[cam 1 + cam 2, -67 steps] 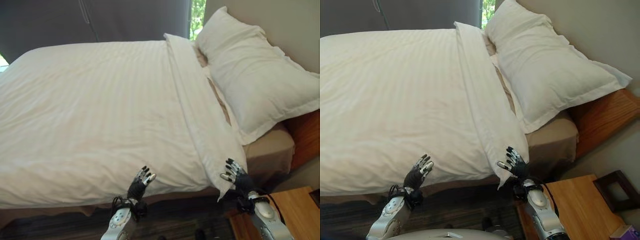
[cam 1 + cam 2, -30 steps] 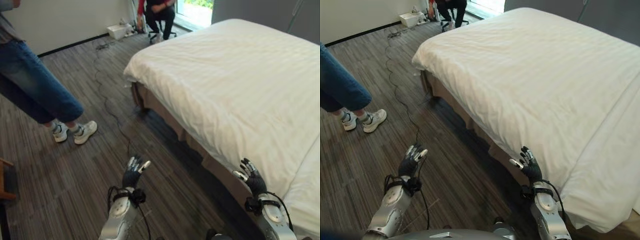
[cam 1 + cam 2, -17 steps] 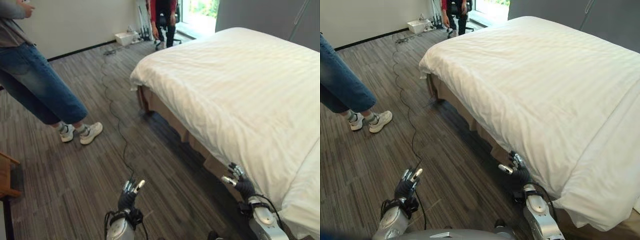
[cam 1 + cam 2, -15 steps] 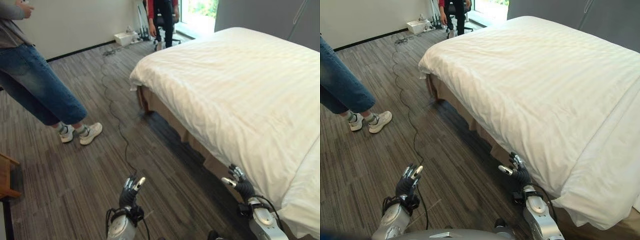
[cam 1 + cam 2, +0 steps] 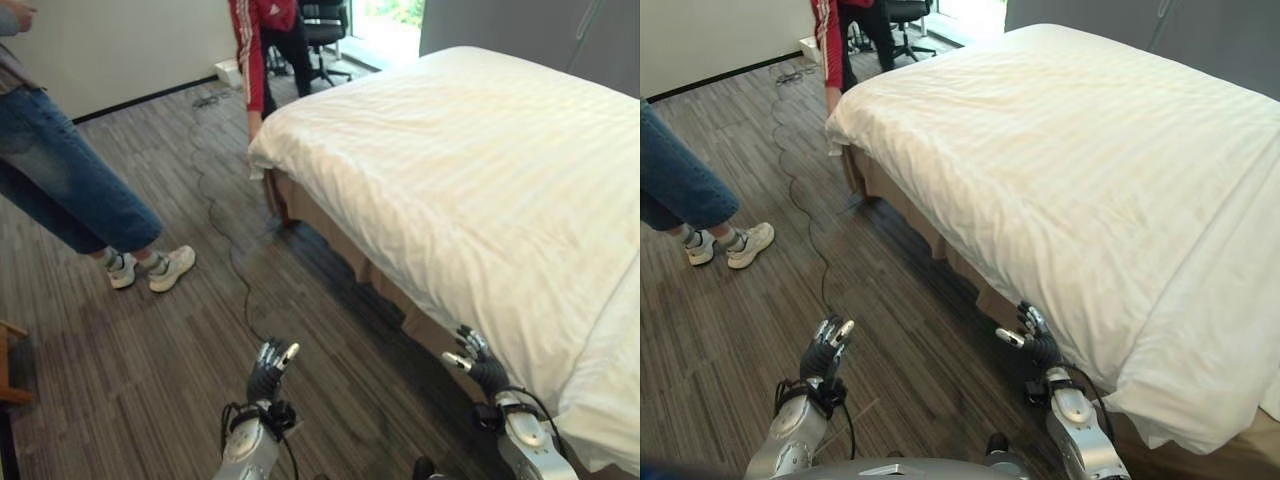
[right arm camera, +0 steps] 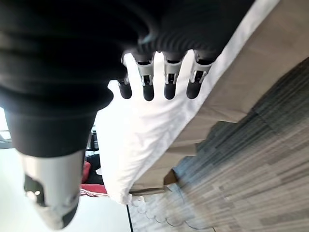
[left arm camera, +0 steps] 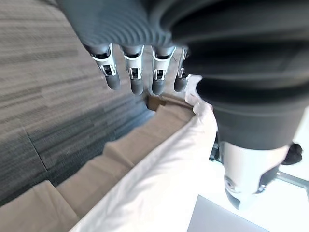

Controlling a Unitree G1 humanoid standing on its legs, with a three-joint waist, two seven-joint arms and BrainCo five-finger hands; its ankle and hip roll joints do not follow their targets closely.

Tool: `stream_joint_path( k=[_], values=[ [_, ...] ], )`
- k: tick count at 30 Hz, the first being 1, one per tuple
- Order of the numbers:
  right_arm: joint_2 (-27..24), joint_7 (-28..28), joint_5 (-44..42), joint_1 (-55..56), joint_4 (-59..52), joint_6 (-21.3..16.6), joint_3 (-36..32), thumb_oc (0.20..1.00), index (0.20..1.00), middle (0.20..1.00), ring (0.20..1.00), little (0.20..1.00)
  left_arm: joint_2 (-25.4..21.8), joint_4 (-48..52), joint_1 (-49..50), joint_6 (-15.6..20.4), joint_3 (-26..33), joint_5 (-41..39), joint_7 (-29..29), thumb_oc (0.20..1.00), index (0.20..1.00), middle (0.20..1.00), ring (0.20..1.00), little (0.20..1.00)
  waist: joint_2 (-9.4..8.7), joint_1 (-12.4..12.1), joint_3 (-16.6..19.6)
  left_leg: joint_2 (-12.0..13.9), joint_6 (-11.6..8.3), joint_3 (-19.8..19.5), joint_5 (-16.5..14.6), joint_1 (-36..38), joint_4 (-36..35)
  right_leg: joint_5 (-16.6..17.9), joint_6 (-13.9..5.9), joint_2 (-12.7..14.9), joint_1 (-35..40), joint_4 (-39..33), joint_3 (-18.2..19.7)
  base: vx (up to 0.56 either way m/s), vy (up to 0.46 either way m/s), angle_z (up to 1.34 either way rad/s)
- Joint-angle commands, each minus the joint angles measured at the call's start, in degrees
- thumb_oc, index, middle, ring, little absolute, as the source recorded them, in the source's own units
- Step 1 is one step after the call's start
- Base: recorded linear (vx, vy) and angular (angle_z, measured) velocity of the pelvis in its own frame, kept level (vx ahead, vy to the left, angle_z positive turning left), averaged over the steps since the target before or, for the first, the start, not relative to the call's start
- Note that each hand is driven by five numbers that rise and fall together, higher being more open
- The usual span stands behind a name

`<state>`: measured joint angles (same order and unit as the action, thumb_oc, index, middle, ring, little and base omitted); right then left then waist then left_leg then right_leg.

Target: Making the bed.

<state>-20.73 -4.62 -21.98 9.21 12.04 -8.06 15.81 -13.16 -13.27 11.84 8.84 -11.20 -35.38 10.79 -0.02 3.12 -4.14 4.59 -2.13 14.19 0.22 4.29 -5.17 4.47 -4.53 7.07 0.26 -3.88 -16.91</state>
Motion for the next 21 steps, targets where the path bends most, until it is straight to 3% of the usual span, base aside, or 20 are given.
stream_joint_path(
  k=[1, 21],
  values=[
    [-1.1, 0.4, 4.0, -3.4, -2.9, -2.7, 2.6, 1.0, 1.0, 1.0, 1.0, 1.0, -2.3, 0.7, -2.0, 3.3, 0.7, 2.5, -0.2, 1.0, 1.0, 1.0, 1.0, 1.0, -2.09, 1.0, -0.6, 0.1, -0.15, -2.9, -0.1, -0.2, 0.2, -1.3, -3.48, 1.3, -0.6, 3.3, 5.0, 0.0, -0.02, -0.17],
    [-2.7, 3.9, 3.9, -1.0, -4.5, -2.2, 4.9, 1.0, 1.0, 1.0, 1.0, 1.0, -2.3, -0.7, -1.4, 3.3, 0.5, 1.9, -2.3, 1.0, 1.0, 1.0, 1.0, 1.0, -1.17, 2.3, 0.4, 0.5, -0.71, -1.3, -0.7, 0.9, 0.2, -0.9, -3.67, 0.9, 1.0, 0.8, 6.1, 0.0, -0.004, -0.02]
  ],
)
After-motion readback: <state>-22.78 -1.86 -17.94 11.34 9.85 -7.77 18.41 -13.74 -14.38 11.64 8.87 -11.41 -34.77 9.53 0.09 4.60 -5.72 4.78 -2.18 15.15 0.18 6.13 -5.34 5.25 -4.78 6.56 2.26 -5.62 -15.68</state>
